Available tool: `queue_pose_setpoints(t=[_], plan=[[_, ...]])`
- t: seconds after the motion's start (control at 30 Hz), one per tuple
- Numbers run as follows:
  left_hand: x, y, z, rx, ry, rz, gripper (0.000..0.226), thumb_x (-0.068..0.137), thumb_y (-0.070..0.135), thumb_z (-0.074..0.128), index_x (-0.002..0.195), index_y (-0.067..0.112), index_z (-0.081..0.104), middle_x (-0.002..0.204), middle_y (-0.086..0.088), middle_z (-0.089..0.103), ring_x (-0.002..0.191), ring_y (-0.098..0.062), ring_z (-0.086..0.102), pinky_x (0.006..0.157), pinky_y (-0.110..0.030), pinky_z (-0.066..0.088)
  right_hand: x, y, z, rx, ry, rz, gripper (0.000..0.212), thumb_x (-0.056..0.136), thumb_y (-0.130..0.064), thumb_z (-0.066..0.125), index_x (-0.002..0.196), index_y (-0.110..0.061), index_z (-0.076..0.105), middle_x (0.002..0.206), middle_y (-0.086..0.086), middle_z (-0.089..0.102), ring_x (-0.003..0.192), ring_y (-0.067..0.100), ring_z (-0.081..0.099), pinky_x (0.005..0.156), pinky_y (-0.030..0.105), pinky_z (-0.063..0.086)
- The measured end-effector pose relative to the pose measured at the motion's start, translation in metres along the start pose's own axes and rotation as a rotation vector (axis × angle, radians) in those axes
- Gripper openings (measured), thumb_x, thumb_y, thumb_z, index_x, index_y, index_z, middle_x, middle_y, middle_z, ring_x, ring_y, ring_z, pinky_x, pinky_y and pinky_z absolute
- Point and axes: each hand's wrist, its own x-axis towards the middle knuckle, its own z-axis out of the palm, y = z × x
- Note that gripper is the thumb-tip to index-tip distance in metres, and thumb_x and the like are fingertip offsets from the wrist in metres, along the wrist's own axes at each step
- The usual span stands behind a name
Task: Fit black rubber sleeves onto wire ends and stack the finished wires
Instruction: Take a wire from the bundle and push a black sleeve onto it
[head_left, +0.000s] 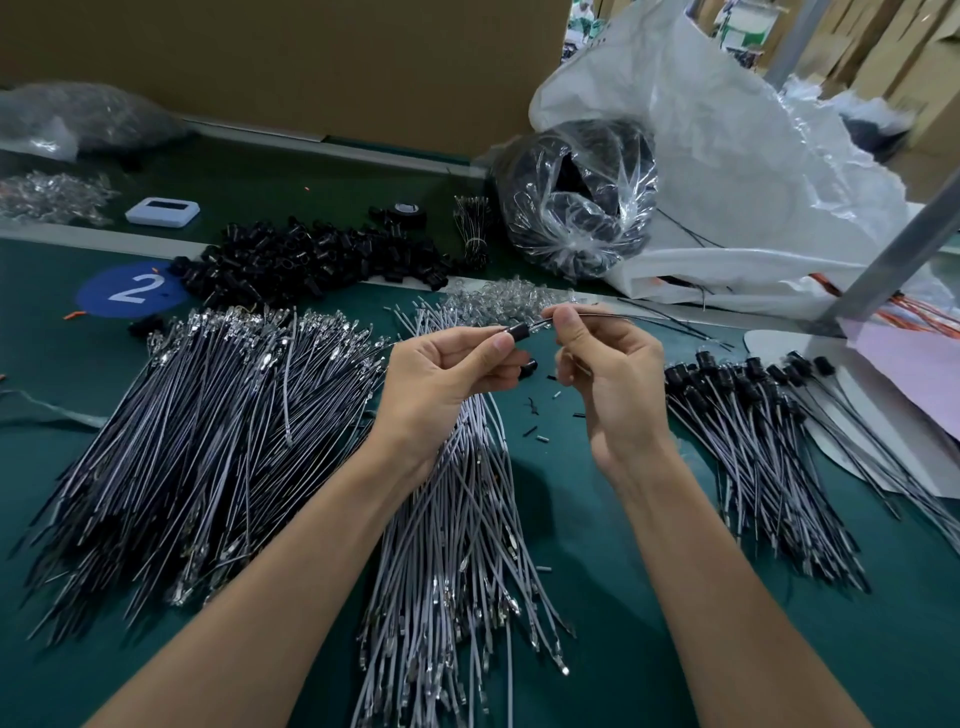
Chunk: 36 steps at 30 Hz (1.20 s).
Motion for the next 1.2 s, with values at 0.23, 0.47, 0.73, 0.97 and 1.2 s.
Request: queue_pose_setpoints(t=[0.23,0.47,0.73,0.97,1.2], plan=[[-0.001,-0.001,0.001,-0.027,0.008,0.004,0.017,0.073,0.018,0.07,0.087,0.009,0.072,0.077,-0.008,0.076,0.07,-0.016,0.074,0.066,-0.022,0.058,-0.005,0.009,0.008,0.106,0.102,0.064,0.013,0.086,-0.015,0.072,0.074,-0.012,0.073,0.058,-0.006,0.054,0.05,0.007,0.04,0.047,0.015,0.035],[0.0,-0.003,0.0,0.001,0.011,0.024,0.019,0.072,0.018,0.072,0.089,0.01,0.073,0.078,-0.009,0.076,0.071,-0.017,0.074,0.068,-0.023,0.058,-0.007,0.009,0.01,-0.11,0.147,-0.074,0.021,0.087,-0.019,0.073,0.067,-0.018,0.068,0.055,-0.011,0.057,0.052,0.008,0.045,0.05,0.019,0.038],[-0.001,-0.004,0.002,0.084,0.004,0.064,0.019,0.072,0.017,0.071,0.09,0.009,0.072,0.074,-0.004,0.076,0.067,-0.014,0.073,0.067,-0.021,0.058,-0.003,0.014,0.007,-0.312,0.151,-0.114,0.032,0.089,-0.029,0.07,0.064,-0.012,0.06,0.055,-0.008,0.051,0.052,0.011,0.041,0.052,0.028,0.036],[-0.001,-0.006,0.003,0.118,-0.019,0.077,0.019,0.073,0.017,0.072,0.091,0.011,0.072,0.076,-0.005,0.076,0.069,-0.014,0.073,0.068,-0.021,0.058,0.0,0.011,0.005,-0.224,0.201,-0.064,0.032,0.092,-0.026,0.068,0.062,-0.018,0.06,0.053,-0.01,0.049,0.055,0.013,0.041,0.055,0.028,0.037],[-0.001,-0.006,0.002,0.129,-0.013,0.097,0.012,0.08,0.008,0.071,0.092,0.009,0.071,0.075,-0.003,0.076,0.069,-0.014,0.073,0.068,-0.021,0.058,0.0,0.012,0.005,-0.204,0.18,-0.025,0.032,0.092,-0.024,0.067,0.062,-0.017,0.059,0.054,-0.007,0.046,0.058,0.016,0.04,0.055,0.026,0.035]])
